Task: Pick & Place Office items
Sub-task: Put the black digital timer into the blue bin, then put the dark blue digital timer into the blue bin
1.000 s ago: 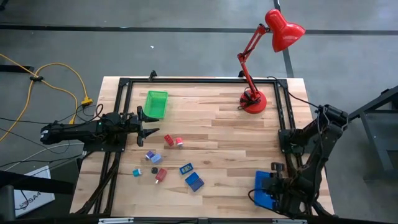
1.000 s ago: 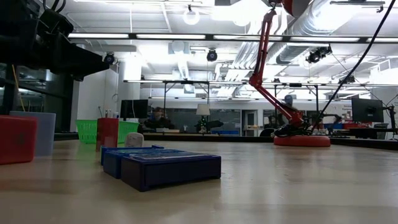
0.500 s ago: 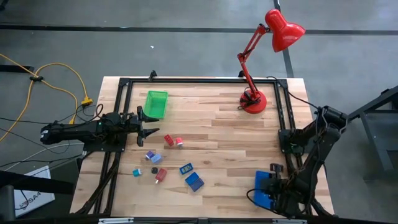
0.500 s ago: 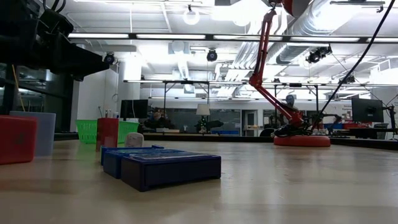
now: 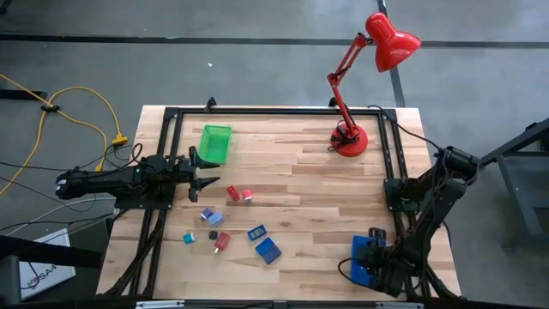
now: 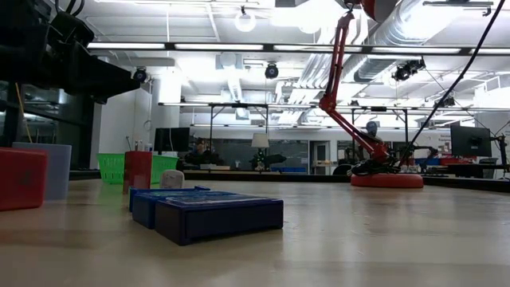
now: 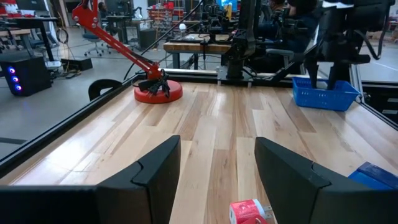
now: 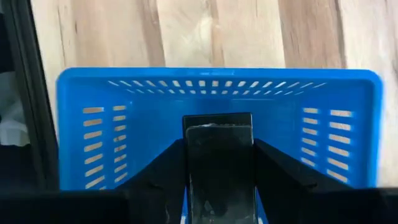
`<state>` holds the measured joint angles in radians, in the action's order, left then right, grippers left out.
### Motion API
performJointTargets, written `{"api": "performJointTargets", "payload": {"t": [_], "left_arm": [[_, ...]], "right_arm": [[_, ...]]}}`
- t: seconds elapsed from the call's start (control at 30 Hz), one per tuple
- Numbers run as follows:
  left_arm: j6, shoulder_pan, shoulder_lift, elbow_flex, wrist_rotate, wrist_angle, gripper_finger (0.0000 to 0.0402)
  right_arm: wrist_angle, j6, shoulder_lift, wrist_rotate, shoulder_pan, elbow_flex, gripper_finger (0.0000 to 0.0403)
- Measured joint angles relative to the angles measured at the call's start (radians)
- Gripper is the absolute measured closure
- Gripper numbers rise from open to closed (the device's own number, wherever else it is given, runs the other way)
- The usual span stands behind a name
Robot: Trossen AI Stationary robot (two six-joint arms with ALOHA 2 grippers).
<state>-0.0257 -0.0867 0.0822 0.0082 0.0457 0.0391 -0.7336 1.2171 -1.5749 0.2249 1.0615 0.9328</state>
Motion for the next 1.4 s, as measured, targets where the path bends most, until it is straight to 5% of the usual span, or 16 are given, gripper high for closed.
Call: {"api": "performJointTargets", "payload": {"t": [0.93, 1.4], "left_arm": [[0.000, 0.000, 0.000, 0.000, 0.000, 0.000, 0.0202], [0.000, 0.000, 0.000, 0.000, 0.000, 0.000, 0.0202]], "right_arm": [[0.141, 0.018, 0.000, -0.022, 0.000, -0.126, 0.0253], [0.141, 0.018, 0.000, -0.022, 0.000, -0.126, 0.0207]]}}
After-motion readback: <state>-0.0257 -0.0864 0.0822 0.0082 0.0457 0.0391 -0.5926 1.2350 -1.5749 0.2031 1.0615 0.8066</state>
